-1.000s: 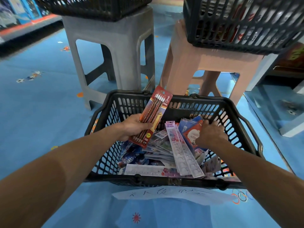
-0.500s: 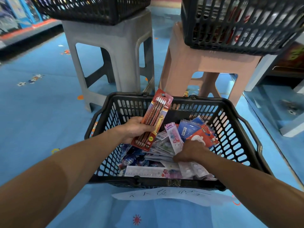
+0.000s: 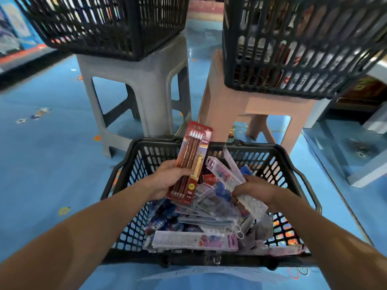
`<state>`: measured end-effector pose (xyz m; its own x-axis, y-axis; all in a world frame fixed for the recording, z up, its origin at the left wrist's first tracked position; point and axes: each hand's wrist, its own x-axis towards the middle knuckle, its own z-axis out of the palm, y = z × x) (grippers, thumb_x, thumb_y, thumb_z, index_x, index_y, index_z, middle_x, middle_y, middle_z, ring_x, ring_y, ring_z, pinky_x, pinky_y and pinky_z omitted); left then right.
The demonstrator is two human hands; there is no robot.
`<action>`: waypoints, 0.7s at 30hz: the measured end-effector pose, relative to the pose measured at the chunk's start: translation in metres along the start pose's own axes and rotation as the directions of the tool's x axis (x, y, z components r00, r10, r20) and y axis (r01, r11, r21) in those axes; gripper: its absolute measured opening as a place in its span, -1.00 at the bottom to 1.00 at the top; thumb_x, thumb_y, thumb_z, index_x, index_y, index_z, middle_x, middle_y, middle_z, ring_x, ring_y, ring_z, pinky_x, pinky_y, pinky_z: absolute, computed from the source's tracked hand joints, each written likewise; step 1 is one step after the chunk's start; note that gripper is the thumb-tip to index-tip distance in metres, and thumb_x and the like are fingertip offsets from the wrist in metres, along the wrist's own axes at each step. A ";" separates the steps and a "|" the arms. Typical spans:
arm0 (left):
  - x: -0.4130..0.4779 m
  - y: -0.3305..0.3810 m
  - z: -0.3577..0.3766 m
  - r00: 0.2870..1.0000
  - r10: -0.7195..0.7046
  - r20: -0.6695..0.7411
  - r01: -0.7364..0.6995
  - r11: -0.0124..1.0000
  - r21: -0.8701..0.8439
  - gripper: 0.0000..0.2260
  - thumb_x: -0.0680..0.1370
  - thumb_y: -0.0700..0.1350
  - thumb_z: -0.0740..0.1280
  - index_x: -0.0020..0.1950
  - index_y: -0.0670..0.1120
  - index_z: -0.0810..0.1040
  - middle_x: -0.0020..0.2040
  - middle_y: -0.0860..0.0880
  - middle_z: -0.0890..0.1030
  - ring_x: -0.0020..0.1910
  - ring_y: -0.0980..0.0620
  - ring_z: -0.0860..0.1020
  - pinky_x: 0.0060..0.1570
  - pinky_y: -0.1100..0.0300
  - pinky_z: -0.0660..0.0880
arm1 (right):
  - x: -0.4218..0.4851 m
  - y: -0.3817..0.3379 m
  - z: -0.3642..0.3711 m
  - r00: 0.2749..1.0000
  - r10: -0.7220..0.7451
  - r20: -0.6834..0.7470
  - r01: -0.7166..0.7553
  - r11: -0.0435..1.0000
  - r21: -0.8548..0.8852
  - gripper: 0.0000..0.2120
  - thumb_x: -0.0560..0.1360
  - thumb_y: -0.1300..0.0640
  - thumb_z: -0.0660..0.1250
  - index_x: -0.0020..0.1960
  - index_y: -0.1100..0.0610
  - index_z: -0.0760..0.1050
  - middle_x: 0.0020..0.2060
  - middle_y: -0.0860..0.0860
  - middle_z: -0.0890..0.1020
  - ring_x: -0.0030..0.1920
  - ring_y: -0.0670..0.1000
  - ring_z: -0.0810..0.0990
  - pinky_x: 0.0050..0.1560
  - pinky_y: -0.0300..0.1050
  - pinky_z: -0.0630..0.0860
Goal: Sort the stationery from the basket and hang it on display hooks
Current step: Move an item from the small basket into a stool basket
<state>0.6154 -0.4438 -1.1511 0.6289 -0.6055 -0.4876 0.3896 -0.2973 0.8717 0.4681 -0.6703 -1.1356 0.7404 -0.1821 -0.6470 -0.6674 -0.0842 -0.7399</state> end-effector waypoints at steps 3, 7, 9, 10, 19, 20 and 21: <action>-0.025 0.020 0.009 0.998 -0.064 -0.023 0.062 0.997 -0.048 -0.78 0.60 -0.16 0.42 0.24 -0.07 0.59 0.06 -0.19 0.73 0.10 -0.22 0.70 0.19 -0.23 0.58 | -0.031 -0.011 0.011 1.000 -0.012 -0.028 0.014 0.996 0.087 -0.71 0.54 0.40 0.35 0.18 0.14 0.44 -0.19 0.20 0.70 -0.33 0.11 0.69 -0.40 -0.12 0.57; -0.078 0.069 0.019 0.986 -0.164 -0.035 0.161 0.984 -0.072 -0.77 0.59 -0.18 0.43 0.25 -0.04 0.62 0.04 -0.16 0.74 0.08 -0.21 0.70 0.21 -0.25 0.57 | -0.090 -0.048 0.023 0.998 0.036 0.043 -0.044 0.980 0.196 -0.48 0.33 0.40 0.40 0.27 0.26 0.44 -0.06 0.29 0.68 -0.23 0.20 0.69 -0.34 -0.07 0.56; -0.109 0.103 0.024 0.976 -0.203 -0.073 0.197 0.977 -0.083 -0.78 0.60 -0.21 0.42 0.23 -0.03 0.63 0.01 -0.16 0.75 0.05 -0.21 0.71 0.17 -0.22 0.59 | -0.125 -0.082 0.027 0.997 0.071 0.013 -0.072 0.984 0.165 -0.44 0.24 0.27 0.38 0.24 0.32 0.43 -0.21 0.24 0.65 -0.43 0.12 0.60 -0.40 -0.12 0.52; -0.126 0.122 0.027 0.971 -0.222 -0.092 0.216 0.974 -0.074 -0.77 0.60 -0.22 0.42 0.23 -0.01 0.63 0.00 -0.16 0.75 0.04 -0.21 0.71 0.17 -0.23 0.60 | -0.143 -0.104 0.029 0.996 0.091 -0.009 -0.088 0.983 0.158 -0.50 0.25 0.21 0.37 0.16 0.32 0.44 -0.30 0.20 0.62 -0.51 0.08 0.53 -0.46 -0.15 0.47; -0.275 0.306 0.054 0.944 -0.242 -0.225 0.234 0.970 -0.060 -0.84 0.53 -0.27 0.38 -0.08 -0.03 0.70 -0.23 -0.11 0.70 -0.20 -0.10 0.66 -0.13 0.01 0.60 | -0.294 -0.273 0.043 0.998 0.058 -0.025 -0.057 0.998 0.021 -0.92 0.64 0.29 0.25 -0.04 0.25 0.44 -0.45 0.00 0.37 -0.58 -0.15 0.35 -0.47 -0.27 0.33; -0.286 0.324 0.055 0.943 -0.231 -0.238 0.224 0.973 -0.057 -0.84 0.53 -0.27 0.36 -0.15 -0.06 0.69 -0.27 -0.11 0.66 -0.24 -0.08 0.61 -0.17 0.05 0.53 | -0.308 -0.294 0.045 1.000 0.020 -0.021 -0.020 1.000 0.022 -0.93 0.62 0.33 0.27 -0.04 0.27 0.48 -0.45 0.00 0.41 -0.57 -0.17 0.37 -0.48 -0.32 0.33; -0.296 0.342 0.056 0.940 -0.226 -0.254 0.215 0.974 -0.072 -0.80 0.54 -0.28 0.33 -0.20 -0.07 0.68 -0.29 -0.13 0.62 -0.26 -0.08 0.58 -0.19 0.05 0.49 | -0.318 -0.311 0.046 0.999 -0.020 -0.035 0.021 1.000 0.012 -0.94 0.60 0.28 0.30 0.04 0.24 0.54 -0.40 0.03 0.52 -0.50 -0.15 0.48 -0.42 -0.31 0.43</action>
<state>0.5245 -0.4078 -0.7063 0.6741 -0.3147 -0.6682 0.5630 -0.3666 0.7407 0.4440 -0.5408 -0.7078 0.7505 -0.2144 -0.6252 -0.6509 -0.0761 -0.7553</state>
